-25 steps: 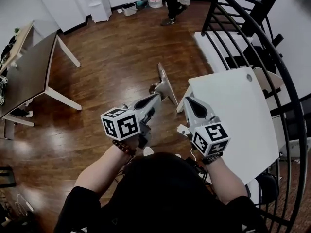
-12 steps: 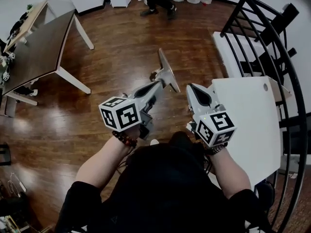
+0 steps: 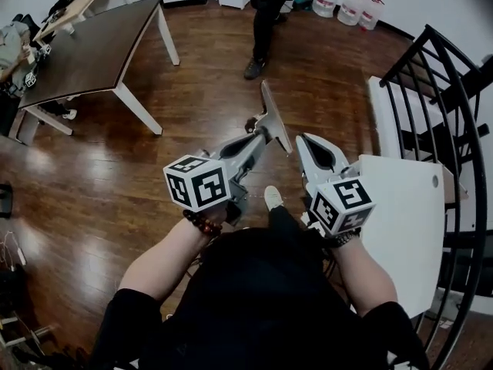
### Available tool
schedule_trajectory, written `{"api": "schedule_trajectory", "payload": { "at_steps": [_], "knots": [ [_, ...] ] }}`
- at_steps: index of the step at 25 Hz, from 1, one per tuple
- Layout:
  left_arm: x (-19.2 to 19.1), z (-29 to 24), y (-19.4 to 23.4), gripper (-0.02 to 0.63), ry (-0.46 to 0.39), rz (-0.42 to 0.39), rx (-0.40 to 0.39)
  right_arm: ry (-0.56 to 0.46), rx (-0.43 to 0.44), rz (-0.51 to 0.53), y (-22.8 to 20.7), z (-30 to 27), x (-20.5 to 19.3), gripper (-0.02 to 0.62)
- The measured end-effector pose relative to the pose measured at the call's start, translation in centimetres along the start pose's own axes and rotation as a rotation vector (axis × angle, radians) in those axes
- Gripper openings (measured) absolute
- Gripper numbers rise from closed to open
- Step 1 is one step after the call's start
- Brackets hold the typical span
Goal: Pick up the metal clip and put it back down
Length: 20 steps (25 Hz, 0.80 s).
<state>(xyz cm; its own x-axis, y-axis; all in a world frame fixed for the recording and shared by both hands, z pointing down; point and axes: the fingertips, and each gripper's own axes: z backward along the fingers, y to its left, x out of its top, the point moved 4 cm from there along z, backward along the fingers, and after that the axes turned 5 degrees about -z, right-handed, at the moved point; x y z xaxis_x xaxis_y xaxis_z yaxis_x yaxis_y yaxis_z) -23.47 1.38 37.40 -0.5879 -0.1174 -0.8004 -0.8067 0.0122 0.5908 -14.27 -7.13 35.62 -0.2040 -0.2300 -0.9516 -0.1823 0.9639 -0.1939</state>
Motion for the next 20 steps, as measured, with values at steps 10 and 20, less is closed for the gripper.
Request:
{"api": "schedule_trajectory", "payload": {
  "at_steps": [10, 20],
  "knots": [
    [2.0, -4.2, 3.6, 0.025, -0.011, 0.012, 0.092, 0.023, 0.123, -0.006, -4.0, -6.8, 1.9, -0.009],
    [3.5, -13.5, 6.5, 0.025, -0.019, 0.045, 0.195, 0.072, 0.248, -0.02, -12.6, -12.8, 3.7, -0.009]
  ]
}}
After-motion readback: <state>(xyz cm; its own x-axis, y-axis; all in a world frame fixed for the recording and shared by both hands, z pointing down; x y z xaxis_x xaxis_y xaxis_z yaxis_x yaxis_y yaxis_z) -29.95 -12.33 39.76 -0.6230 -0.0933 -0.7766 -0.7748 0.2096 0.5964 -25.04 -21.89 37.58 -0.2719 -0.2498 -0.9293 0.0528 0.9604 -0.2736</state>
